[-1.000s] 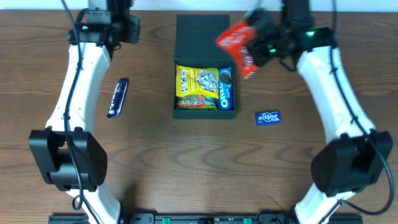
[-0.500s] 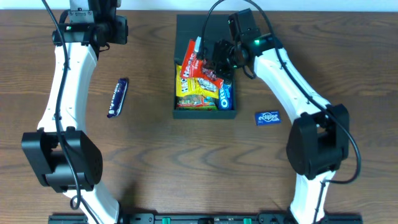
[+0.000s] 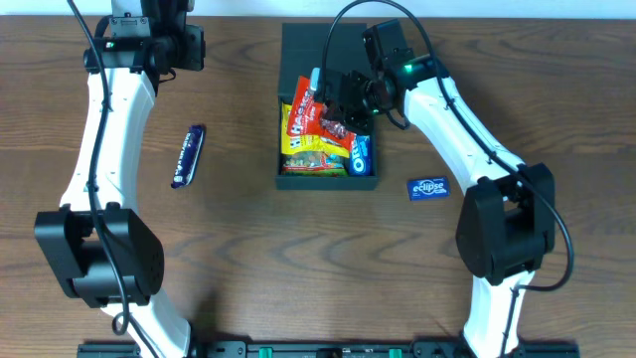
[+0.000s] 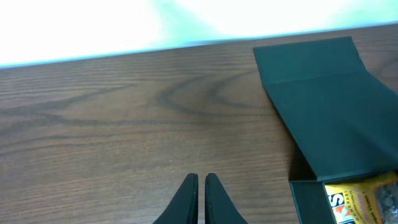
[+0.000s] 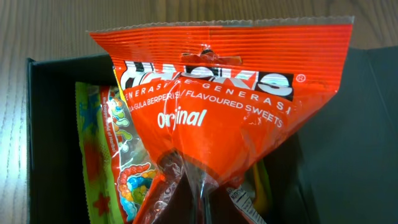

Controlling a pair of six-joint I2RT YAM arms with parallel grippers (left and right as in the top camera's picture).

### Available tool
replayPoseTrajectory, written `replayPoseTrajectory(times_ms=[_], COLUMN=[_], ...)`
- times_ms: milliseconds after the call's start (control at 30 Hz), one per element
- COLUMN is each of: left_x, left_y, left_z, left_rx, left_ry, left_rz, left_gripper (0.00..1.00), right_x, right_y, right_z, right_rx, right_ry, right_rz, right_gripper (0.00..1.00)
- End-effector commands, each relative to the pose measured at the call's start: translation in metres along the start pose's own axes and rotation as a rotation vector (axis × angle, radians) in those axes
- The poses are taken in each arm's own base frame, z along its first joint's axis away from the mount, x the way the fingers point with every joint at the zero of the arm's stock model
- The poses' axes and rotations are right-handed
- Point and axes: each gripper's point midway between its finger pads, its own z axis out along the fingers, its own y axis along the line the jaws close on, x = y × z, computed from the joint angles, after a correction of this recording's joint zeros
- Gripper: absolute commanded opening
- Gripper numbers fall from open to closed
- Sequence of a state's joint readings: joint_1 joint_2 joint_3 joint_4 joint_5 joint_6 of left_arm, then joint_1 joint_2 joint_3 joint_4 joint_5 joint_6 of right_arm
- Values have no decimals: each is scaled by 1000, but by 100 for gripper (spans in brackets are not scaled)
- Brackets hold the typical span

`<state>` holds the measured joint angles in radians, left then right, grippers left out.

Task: Pack container
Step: 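Lower the red Hacks bag into the box with the right gripper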

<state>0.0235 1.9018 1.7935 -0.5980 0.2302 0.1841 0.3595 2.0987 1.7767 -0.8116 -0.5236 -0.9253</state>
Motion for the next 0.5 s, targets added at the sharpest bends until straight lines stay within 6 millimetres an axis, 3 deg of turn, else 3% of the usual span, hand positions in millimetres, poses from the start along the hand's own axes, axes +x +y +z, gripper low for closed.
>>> replayPoseTrajectory(times_ms=[0,67,100,200,233,367,433,467], left_x=[-9,-9,-9,-9,-9,-9,-9,-9], left_y=[0,0,0,0,0,0,0,0], left_z=[-12,-12,-12,-12,-12,-12,-12,-12], left_rx=[0,0,0,0,0,0,0,0], left_ry=[-32,-32,-32,-33,-33,-32,-32,-32], left_rz=[17,17,17,17,17,17,17,17], left_gripper=[7,8,9,9,10,15,16,18], right_x=[-1,-2,-2,-5,-8,-31,-45,-53], right_y=[3,2,2,1,-1,-13,-18,-19], right_z=[6,6,6,3,1,-19,-34,-43], right_rx=[-25,-23,-23,-15,-6,62,98,117], right_ry=[-20,-22,-22,-29,-36,-105,-147,-168], right_rz=[-15,-16,-12,60,87,187,206,207], right_gripper=[5,21,37,65,70,68,57,43])
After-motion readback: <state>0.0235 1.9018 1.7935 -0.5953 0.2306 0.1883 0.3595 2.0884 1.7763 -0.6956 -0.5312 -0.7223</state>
